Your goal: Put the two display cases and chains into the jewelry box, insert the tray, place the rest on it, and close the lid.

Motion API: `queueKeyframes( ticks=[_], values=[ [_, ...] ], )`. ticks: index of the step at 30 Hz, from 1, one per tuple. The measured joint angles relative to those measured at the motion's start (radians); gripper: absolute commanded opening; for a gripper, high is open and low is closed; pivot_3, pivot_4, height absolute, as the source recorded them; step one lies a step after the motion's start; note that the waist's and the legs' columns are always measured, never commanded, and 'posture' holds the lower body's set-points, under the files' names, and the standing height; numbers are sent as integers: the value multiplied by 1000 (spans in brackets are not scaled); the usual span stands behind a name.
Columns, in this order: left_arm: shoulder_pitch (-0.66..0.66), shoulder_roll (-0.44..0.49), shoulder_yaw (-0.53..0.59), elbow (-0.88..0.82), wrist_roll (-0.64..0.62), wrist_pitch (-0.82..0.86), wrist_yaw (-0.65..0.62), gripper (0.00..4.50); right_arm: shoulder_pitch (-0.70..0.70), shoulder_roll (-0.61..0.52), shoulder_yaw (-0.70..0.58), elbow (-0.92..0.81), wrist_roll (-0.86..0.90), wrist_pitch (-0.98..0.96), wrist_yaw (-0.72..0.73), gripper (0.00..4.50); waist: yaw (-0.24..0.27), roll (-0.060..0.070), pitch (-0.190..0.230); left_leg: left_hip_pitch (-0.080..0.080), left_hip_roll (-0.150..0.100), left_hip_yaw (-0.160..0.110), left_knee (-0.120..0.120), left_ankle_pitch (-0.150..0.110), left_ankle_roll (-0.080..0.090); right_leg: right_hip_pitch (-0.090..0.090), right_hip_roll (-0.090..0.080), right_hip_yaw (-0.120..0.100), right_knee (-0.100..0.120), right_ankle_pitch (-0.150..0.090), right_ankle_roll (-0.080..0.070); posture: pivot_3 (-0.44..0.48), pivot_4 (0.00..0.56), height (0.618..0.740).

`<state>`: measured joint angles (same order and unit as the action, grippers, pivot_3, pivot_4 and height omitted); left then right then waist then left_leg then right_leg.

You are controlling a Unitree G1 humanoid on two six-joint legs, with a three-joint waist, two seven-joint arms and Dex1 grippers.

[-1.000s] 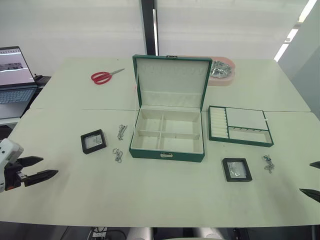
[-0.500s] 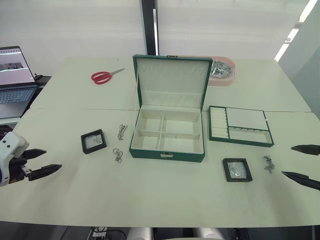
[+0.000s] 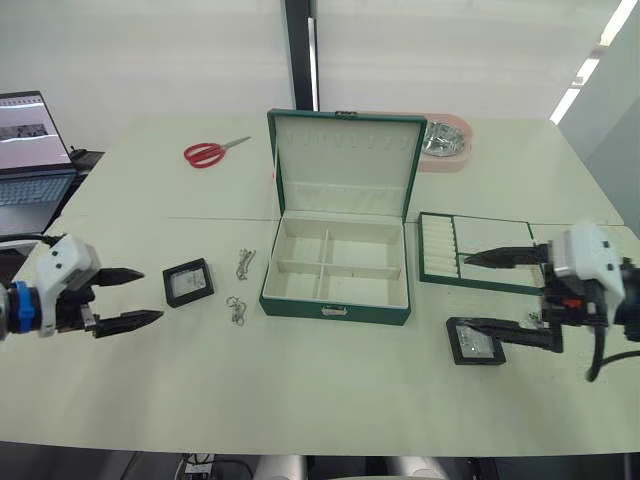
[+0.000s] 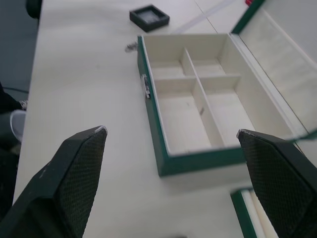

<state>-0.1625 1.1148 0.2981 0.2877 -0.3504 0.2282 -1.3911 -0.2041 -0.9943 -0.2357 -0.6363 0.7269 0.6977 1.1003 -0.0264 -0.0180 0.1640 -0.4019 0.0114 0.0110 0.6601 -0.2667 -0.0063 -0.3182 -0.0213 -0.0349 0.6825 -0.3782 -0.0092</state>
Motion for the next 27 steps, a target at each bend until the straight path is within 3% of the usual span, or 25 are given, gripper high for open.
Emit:
queueKeyframes(
  ticks=[1,4,7,15,27],
  values=[
    [-10,-1,-9,3,0,-10,-7,4500,-24,12,45,-3,1,9,-12,4473,0,0,0,0,0,0,0,0,0,0,0,0,0,0,0,0,150,740],
    [-34,-9,-36,29,3,-43,-23,3876,-93,44,132,-1,0,21,-39,4500,-1,0,0,0,0,0,0,0,0,-1,0,0,0,0,0,0,150,740],
    [-59,-15,-59,60,10,-94,-46,2948,-150,73,199,-1,-1,33,-62,4500,-1,0,0,0,0,0,0,0,0,-1,0,0,0,0,0,0,150,740],
    [-175,-30,-183,200,86,-228,-124,2948,-243,125,328,-2,-32,41,-88,4500,-1,0,0,0,0,-1,1,0,0,-1,0,-1,0,0,0,0,150,740],
    [-314,-116,-273,444,216,-372,-91,2948,-257,175,381,-4,-47,39,-100,4500,-1,0,0,0,0,-1,1,0,0,-1,0,-2,2,0,0,0,150,740]
  ],
)
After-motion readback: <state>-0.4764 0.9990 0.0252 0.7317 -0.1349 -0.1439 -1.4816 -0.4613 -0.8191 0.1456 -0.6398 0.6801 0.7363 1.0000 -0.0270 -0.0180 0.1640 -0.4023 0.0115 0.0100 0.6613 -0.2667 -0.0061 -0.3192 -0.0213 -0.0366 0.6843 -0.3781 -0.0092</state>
